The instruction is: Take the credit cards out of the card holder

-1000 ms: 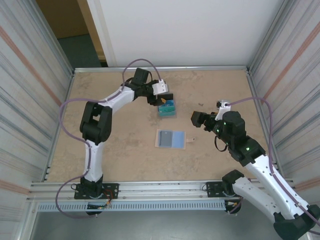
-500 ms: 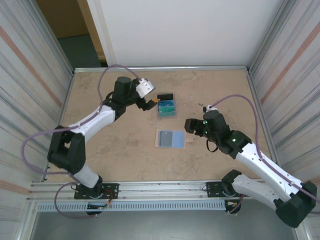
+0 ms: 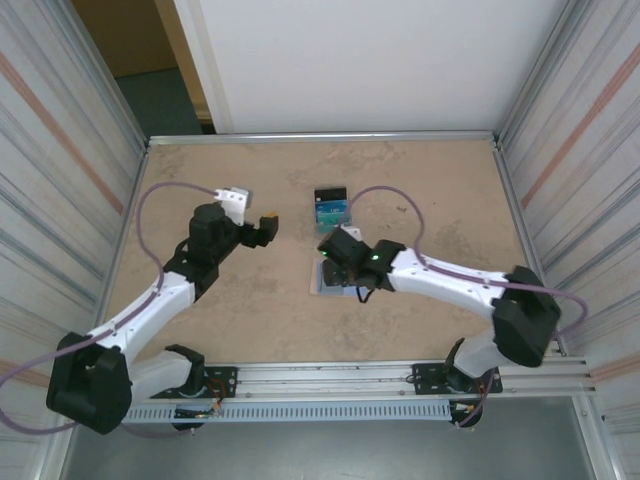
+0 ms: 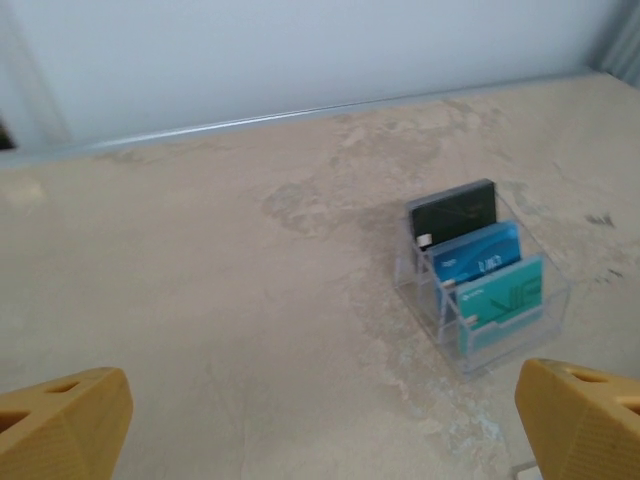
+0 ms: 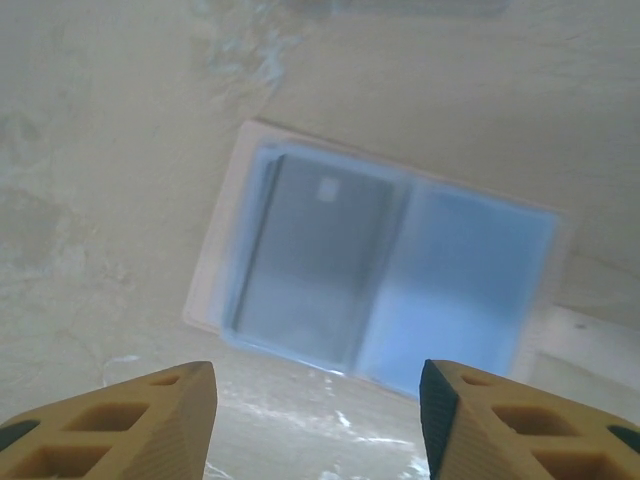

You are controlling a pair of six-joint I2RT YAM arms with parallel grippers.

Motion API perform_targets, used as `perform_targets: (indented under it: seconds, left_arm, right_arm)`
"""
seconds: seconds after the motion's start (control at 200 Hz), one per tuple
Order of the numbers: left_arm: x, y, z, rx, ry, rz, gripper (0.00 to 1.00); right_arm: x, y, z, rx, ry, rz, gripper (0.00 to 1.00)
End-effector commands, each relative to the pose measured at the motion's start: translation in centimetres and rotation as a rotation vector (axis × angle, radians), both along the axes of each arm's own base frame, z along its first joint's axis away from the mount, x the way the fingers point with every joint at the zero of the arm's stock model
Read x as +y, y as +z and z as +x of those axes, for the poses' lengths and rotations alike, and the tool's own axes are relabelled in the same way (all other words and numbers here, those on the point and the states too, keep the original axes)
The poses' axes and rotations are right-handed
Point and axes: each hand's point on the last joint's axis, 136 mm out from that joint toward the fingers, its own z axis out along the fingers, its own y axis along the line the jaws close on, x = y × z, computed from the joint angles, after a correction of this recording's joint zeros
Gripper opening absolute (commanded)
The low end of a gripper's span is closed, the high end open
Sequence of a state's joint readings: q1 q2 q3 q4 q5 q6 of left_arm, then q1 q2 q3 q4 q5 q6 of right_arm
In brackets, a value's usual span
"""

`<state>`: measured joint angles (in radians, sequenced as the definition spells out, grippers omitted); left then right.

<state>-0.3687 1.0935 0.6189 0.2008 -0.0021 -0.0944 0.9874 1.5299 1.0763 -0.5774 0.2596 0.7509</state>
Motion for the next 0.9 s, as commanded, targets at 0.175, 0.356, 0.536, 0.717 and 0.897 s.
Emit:
perform_targets:
  seconds: [0.175,0.356,0.536,0.717,0.897]
  left_arm:
    - [4.7,-1.9,-1.4,0.064,0.247,-0.228,0.99]
    - [3.8,-2.4,-1.8,0.073,0.183,-0.218,0.99]
    - [3.3,-2.6,-1.8,0.07,0.159,-0.229,0.99]
    - [3.2,-2.9,-1.8,0.079,0.153,-0.226,0.99]
    - [3.3,-3.1,-1.8,0.083,0.157,-0.221,0.99]
  right_arm:
    - [3.0,-3.8,-0.5,0.134,0.061,-0.041,0.5]
    - [2.9,-5.9,0.1,0.181,0.03,-0.044,0.46]
    - [2.6,-6.7,1.1,0.185,-0.007,-0.042,0.43]
    - [2.4,-7.0,1.6,0.177,-0.016,-0.068,0.46]
    - [2.3,-7.7,1.8,0.19,-0.017,-0.085,0.5]
